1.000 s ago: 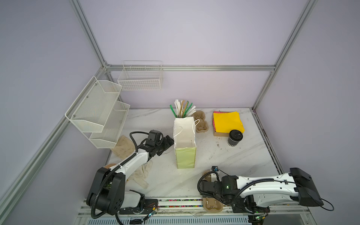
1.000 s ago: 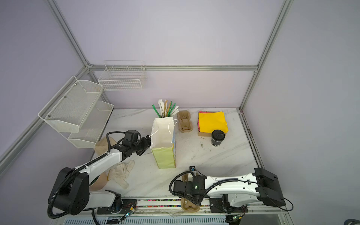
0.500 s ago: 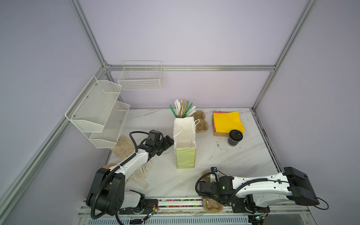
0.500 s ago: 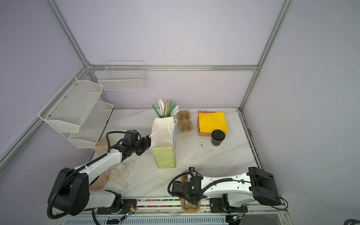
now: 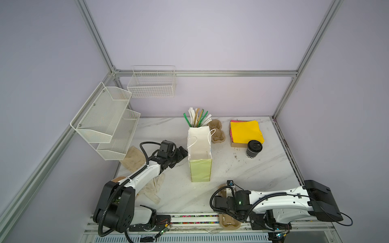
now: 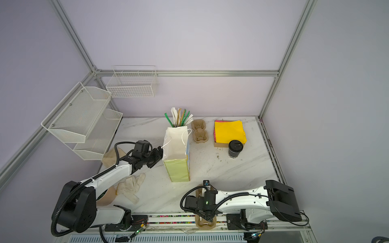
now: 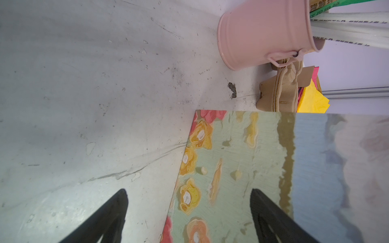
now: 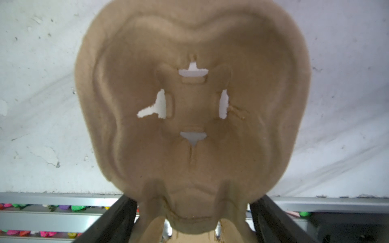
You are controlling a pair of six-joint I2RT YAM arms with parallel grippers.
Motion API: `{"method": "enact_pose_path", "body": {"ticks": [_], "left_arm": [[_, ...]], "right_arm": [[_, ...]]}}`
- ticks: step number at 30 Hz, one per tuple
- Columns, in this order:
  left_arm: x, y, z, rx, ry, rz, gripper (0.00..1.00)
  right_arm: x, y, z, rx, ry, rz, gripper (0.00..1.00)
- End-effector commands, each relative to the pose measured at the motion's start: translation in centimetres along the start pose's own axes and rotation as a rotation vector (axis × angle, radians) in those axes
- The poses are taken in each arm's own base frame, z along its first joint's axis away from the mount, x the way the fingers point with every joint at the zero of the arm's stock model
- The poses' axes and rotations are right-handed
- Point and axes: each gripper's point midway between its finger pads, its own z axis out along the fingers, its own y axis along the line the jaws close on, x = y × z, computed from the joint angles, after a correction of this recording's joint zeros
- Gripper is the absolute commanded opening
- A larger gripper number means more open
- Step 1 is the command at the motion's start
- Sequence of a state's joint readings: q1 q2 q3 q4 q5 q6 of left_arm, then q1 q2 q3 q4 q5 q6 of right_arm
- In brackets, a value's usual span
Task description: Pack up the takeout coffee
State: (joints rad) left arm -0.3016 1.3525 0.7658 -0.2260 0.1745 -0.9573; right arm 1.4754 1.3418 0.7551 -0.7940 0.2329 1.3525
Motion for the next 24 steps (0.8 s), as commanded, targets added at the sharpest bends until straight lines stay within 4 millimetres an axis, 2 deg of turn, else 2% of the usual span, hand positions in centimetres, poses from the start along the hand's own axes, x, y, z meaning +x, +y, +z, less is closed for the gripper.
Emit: {"method": "enact_pose_path", "body": {"ticks": [1,9,13,15,20,24], "left_arm": [[0.5,0.6,0.2,-0.007,0.002,0.018,0.9],[0.4,0.3,0.5,0.002,0.007,0.01,0.9],[0.3,-0.3,0.7,0.013,0.012,0.011,0.9],[0.4,-0.7,0.9,0.021,0.018,0.01,0.9],[0.7,-2.0,1.2,0.063,0.031,0.003,0.9],[2.4,-2.3,2.6,0.059,0.081,-0.005,0.9]], "right_arm": [[-0.5,-0.3,-0.6,0.016,-0.026,0.009,0.81],[-1.7,-0.7,-1.5,-0.012,-0.065,0.04,0.77],[-3.4,-1.3,-2.6,-0.025,-0.102,0.079,0.77],[-4.6,-1.7,-3.2,-0.04,-0.122,0.101,0.77],[-9.6,-2.7,-5.6,-0.078,-0.22,0.157,0.78],[-13.5,-2.3,-7.8,-0.084,-0.296,0.149,0.78]]}}
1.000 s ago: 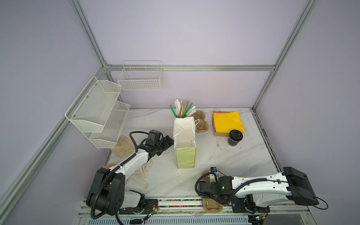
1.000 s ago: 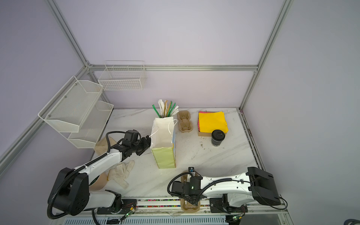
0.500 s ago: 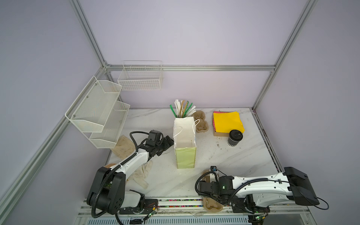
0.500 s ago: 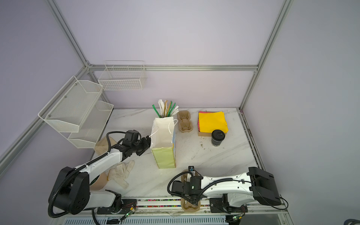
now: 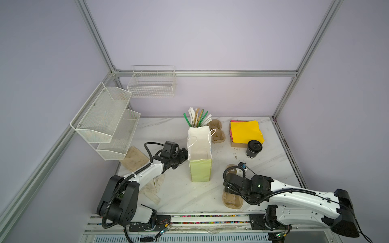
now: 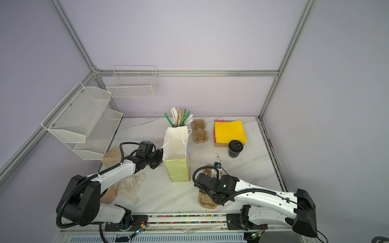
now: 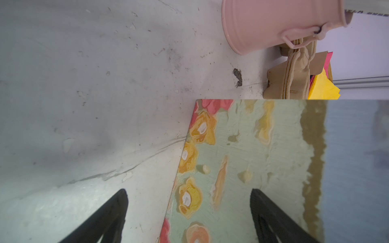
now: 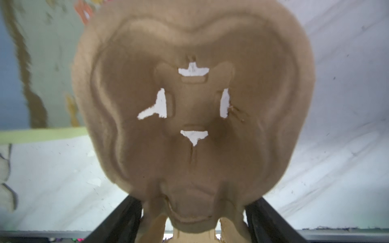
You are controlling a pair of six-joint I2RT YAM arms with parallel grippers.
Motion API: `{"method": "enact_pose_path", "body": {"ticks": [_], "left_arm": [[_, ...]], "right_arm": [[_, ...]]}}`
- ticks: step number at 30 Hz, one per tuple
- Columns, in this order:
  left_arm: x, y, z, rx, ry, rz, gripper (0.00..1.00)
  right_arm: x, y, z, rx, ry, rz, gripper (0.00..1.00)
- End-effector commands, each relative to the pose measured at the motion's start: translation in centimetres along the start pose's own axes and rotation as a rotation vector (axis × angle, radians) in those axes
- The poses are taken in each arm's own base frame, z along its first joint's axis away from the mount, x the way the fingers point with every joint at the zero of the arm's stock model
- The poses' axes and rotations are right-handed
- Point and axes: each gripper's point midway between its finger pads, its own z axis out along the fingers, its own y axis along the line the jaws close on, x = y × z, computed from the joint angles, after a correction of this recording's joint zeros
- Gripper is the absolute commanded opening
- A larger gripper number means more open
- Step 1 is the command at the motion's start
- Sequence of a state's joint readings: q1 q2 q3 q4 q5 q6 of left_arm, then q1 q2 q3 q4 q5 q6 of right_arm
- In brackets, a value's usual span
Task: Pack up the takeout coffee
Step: 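Lift the pulp carrier with the right gripper and carry it above the bag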
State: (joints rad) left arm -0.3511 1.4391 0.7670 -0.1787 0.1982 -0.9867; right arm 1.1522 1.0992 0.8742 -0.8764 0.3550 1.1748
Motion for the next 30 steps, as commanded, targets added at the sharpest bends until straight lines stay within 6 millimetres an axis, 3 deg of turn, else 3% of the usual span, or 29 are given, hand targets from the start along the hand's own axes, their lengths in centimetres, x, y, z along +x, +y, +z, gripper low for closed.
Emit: {"method": "enact_pose_path", "body": {"ticks": [1,8,13,21,24,30], "left_arm": [[0.7,-2.2,0.6,0.065,0.021,-0.002,0.9],[2.6,-3.3,1.7,0.089,0.06,-0.004,0.9],[4.1,-4.2,2.7,0.104,0.089,-0.009,0.9],[6.3,-7.9,4.0,0.166,0.136,0.001,0.9],[5.8,-9.1,3.5,0.2,0.117,-0.006,0.9],[3.6,-11.0,0.0,0.228,0.016,0.041,0.91]], "right_arm": [[-3.4,0.7,-1.4,0.013,-0.085,-0.076,0.78],[-8.4,1.6,-5.0,0.012,-0.189,-0.092,0.78],[-11.9,1.6,-9.1,0.006,-0.271,-0.096,0.78],[-15.3,3.8,-13.7,-0.028,-0.335,-0.135,0.78],[-16.4,4.4,-15.4,-0.056,-0.365,-0.143,0.78],[-18.5,6.3,-18.2,-0.09,-0.411,-0.19,0.78]]}}
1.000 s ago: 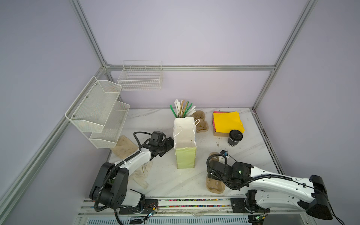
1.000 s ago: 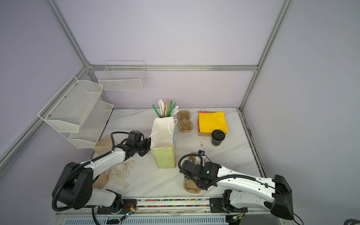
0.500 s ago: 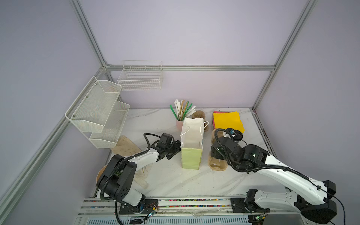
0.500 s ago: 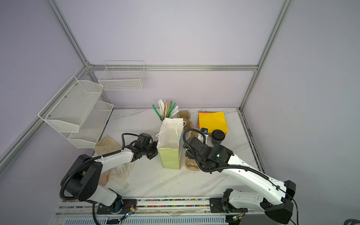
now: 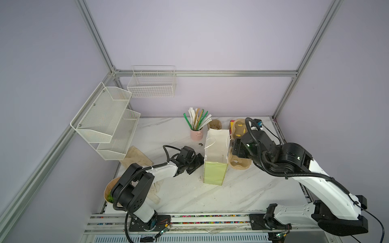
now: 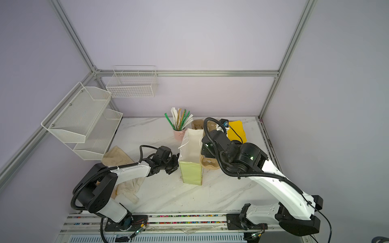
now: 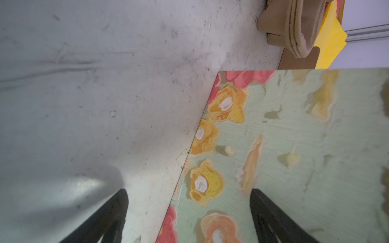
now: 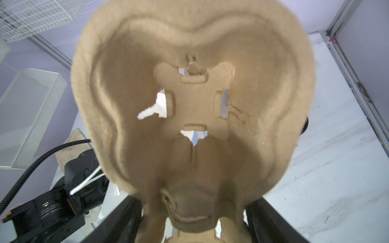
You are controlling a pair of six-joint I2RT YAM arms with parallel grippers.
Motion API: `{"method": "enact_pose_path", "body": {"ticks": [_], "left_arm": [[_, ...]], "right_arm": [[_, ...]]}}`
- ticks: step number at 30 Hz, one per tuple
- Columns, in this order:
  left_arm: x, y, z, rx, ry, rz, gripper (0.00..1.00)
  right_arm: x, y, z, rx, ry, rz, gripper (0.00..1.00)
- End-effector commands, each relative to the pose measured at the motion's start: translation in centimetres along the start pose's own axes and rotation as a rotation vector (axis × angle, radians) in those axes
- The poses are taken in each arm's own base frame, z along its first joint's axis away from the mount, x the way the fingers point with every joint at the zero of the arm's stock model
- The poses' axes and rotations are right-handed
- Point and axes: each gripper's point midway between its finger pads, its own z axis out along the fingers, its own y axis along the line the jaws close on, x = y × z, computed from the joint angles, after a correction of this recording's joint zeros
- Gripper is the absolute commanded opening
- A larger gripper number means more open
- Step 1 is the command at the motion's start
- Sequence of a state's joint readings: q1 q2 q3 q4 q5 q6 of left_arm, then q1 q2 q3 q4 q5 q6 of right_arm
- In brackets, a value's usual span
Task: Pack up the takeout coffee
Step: 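Lift the pulp carrier with the right gripper and carry it above the bag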
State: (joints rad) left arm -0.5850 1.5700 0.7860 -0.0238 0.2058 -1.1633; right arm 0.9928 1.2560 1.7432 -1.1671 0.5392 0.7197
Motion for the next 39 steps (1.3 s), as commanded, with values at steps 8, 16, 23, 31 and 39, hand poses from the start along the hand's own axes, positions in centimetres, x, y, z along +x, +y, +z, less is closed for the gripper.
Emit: {"method": "enact_pose_path", "body": {"ticks": [8,16,23,31,39], "left_arm": [[-6.4,-9.5,-12.2,0.22,-0.33,0.157,0.92],[-6.5,-15.5,-20.6,0.397,-0.423,0.325,0.93],[-4.9,-20.0,-25.6,0.552,-0.425,0.517,0.94],[-1.2,-24.2,-27.5,0.714,-0.313,0.781,0.94],[1.0,-23.6,-26.7,0.623,-0.283,1.007,0.9]], "right_arm": [[-3.6,2.9,-1.6,-0.07,-0.039,-0.074,0.78],[-6.5,7.1,-1.6,-0.162,-0.081,-0.07,0.78],[-7.7,6.8,-1.8,-0.134,-0.126,-0.06,0.79],[-8.9,5.3,-3.7,-0.125,-0.177,-0.024,0.79],[-9.3,4.4,-4.5,-0.123,-0.198,-0.002,0.78]]}}
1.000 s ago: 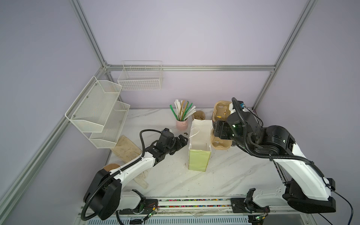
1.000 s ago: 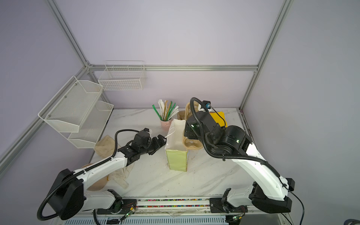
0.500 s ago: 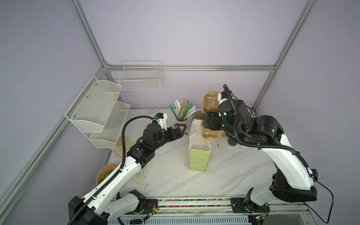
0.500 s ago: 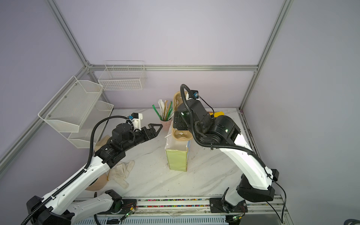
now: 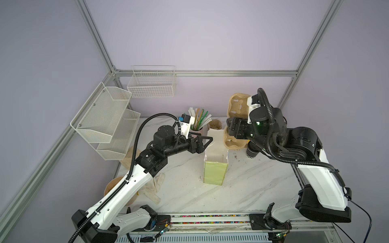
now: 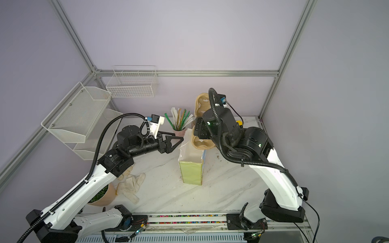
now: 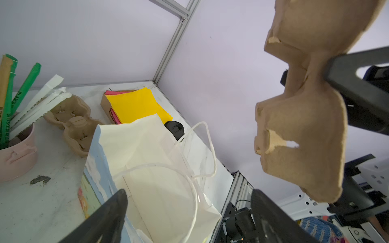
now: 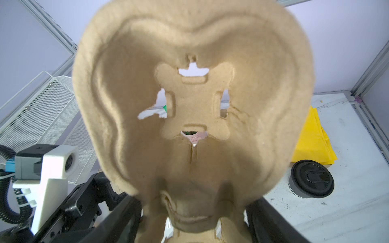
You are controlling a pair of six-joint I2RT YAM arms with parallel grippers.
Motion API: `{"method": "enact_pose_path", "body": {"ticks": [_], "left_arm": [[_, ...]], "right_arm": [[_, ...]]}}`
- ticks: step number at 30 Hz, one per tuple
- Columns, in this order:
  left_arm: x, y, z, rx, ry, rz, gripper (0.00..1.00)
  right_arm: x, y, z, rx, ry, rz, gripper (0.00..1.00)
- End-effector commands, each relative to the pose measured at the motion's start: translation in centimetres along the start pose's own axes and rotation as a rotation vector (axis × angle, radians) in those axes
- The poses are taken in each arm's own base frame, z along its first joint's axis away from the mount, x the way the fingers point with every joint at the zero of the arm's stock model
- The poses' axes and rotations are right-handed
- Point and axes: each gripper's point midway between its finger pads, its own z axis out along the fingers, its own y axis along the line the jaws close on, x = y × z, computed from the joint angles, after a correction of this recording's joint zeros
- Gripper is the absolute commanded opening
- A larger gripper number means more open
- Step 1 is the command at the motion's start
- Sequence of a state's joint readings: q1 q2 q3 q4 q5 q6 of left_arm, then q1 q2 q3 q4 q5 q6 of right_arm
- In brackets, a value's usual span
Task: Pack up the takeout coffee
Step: 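Lift the pulp carrier with the right gripper and carry it above the bag, then move the carrier over the bag opening while the left gripper holds the bag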
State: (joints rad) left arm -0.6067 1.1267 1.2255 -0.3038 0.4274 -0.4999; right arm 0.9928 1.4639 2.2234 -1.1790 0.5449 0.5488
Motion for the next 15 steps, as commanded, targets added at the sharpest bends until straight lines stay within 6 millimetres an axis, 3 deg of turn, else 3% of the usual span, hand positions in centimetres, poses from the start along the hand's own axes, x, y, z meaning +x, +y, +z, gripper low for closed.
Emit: {"method": "enact_pose_path", "body": {"ticks": [1,11,15], "left_arm": [[-1.5,-2.9,-0.9,0.042,0.014,0.199,0.9],[-0.1,0.4,1.4,-0.186,0.115,0.322,0.8],[-0.6,1.3,1.8,-0.243,0.109,0.318,0.68]], "right_arm": [[-0.8,-0.9,-0.8,0.022,-0.034,0.018,0.79],[-0.5,-0.8,-0.7,0.015,-0.022,0.016,0.79],[-0.4,-0.8,-0.6,0.016,-0.02,0.014,0.79]]}}
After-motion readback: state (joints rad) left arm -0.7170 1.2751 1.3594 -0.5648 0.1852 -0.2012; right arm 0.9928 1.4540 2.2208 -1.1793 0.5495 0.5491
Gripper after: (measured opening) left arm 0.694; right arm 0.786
